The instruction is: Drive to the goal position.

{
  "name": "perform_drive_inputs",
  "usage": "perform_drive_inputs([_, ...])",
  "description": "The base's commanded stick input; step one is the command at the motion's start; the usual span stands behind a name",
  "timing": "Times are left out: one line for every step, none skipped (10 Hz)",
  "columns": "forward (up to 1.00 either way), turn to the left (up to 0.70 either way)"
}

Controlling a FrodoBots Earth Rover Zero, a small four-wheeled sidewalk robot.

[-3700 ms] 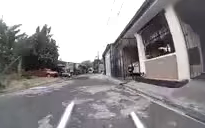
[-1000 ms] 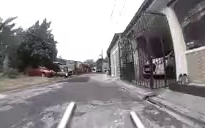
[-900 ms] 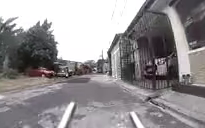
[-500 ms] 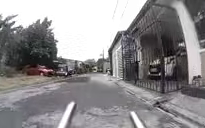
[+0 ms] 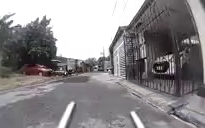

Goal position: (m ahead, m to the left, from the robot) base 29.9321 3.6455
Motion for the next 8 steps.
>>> perform_drive_inputs([0.85,0.00])
perform_drive_inputs([0.85,0.00])
perform_drive_inputs([0.85,0.00])
perform_drive_inputs([0.85,0.00])
perform_drive_inputs([0.85,0.00])
perform_drive_inputs([0.85,-0.05])
perform_drive_inputs([0.85,-0.34])
perform_drive_inputs([0.85,-0.34])
